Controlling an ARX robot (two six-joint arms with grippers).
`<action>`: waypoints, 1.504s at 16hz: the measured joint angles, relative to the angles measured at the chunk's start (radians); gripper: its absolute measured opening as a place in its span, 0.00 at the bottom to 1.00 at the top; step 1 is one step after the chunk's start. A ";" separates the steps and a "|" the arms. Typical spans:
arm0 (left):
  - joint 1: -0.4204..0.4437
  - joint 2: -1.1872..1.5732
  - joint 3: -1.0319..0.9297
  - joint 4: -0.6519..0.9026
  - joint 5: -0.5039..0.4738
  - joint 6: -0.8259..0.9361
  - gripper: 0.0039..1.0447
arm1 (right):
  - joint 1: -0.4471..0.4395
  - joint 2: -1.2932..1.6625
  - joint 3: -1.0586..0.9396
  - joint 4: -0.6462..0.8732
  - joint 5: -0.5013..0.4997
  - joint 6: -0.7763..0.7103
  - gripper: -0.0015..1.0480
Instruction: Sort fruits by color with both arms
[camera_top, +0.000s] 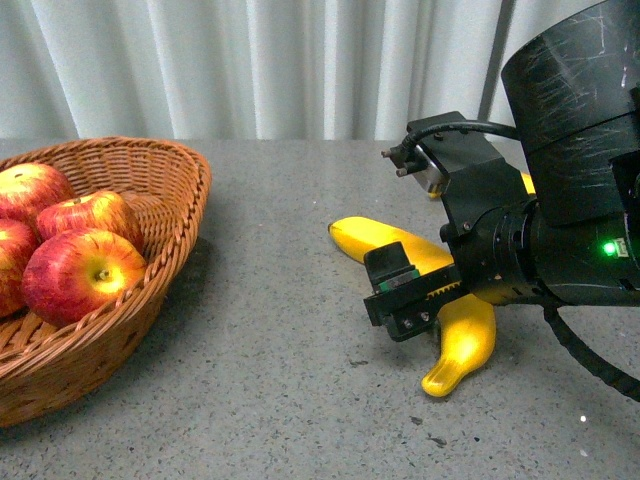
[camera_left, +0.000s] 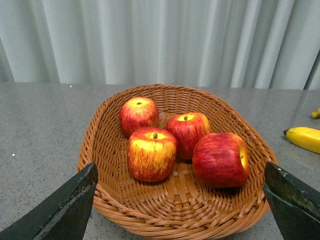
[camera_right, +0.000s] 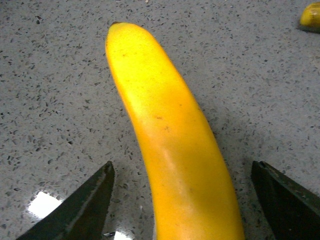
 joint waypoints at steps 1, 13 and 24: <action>0.000 0.000 0.000 0.000 0.000 0.000 0.94 | 0.001 -0.001 -0.009 0.009 0.003 -0.006 0.69; 0.000 0.000 0.000 0.000 0.000 0.000 0.94 | -0.459 -0.608 -0.121 -0.021 -0.383 -0.094 0.34; 0.000 0.000 0.000 0.001 0.000 0.000 0.94 | -1.072 -0.416 -0.125 -0.205 -0.589 -0.554 0.75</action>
